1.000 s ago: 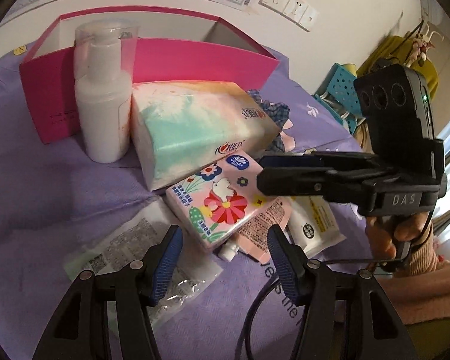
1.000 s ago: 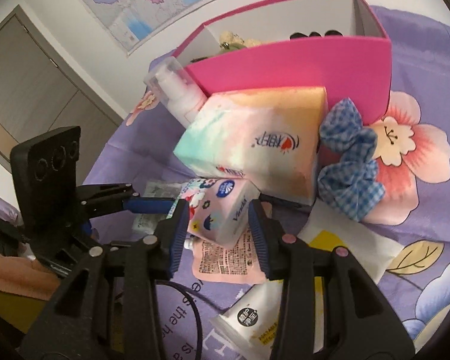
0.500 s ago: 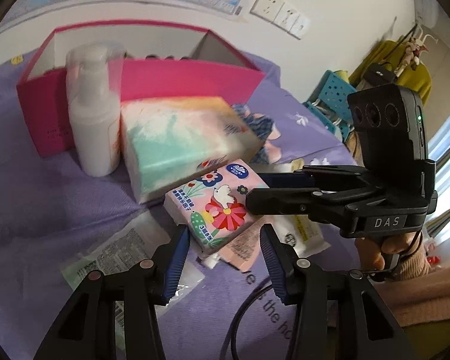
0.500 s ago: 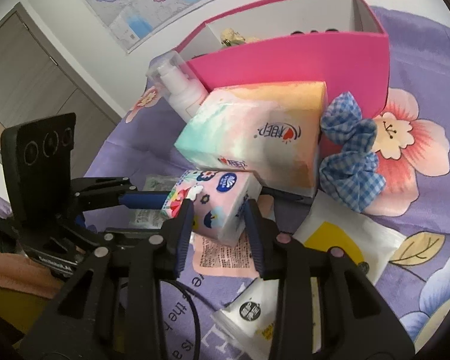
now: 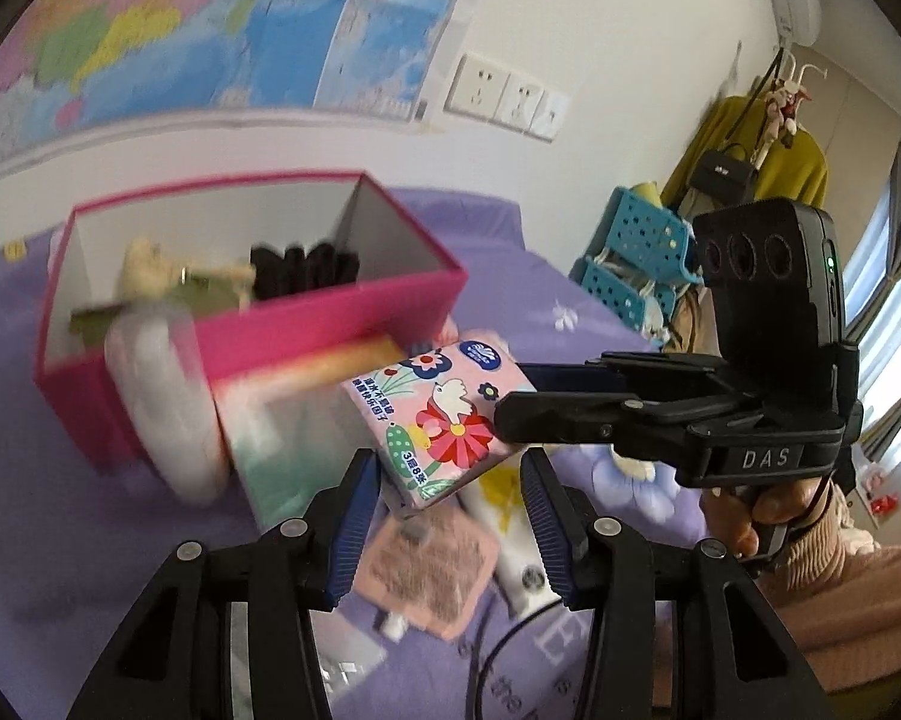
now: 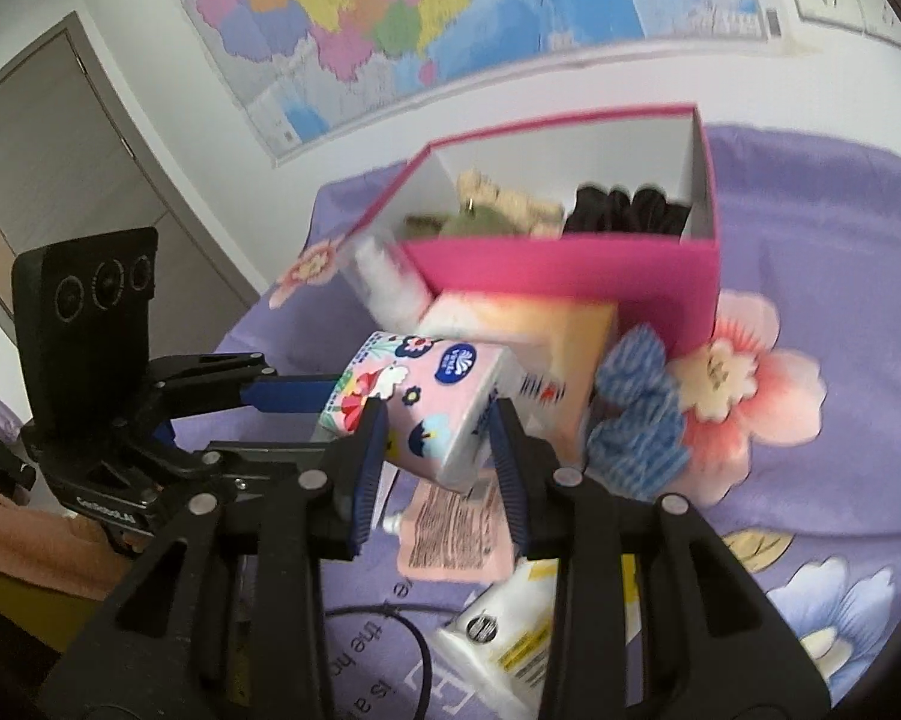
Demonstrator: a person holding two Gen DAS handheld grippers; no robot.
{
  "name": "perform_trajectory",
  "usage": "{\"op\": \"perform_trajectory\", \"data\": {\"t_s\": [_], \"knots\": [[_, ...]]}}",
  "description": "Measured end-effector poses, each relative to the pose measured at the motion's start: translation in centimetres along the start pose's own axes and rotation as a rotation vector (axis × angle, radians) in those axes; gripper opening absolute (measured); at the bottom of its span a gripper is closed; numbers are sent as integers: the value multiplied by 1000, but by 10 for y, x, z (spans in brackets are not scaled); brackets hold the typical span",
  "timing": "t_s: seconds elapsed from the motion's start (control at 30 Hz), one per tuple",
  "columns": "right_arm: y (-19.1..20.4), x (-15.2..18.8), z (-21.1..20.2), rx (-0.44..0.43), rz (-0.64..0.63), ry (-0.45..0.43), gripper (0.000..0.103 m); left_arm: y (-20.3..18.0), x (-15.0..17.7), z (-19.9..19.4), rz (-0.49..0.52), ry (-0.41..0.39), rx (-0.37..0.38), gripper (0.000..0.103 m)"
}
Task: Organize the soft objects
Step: 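Grasp the pink floral tissue pack with the right tool, then lower the tissue pack into the pink box and open the right tool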
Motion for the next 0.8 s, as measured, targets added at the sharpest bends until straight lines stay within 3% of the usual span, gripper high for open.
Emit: {"op": "perform_trajectory", "data": {"t_s": [0.43, 0.8], "knots": [[-15, -69, -10, 18, -15, -106, 38, 29, -68, 20, 24, -38, -44, 49], [-47, -103, 4, 59, 34, -115, 38, 51, -89, 54, 8, 1, -65, 49]]}}
Point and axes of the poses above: each gripper's, at about its wrist camera, not at the fingertips, and z roughly the way its jaws point, y to its left, x to its underside, the point moved 9 cm from there along z, roughly the way its jaws point, and after that the axes turned 10 degrees about z, right-handed, at the moved point
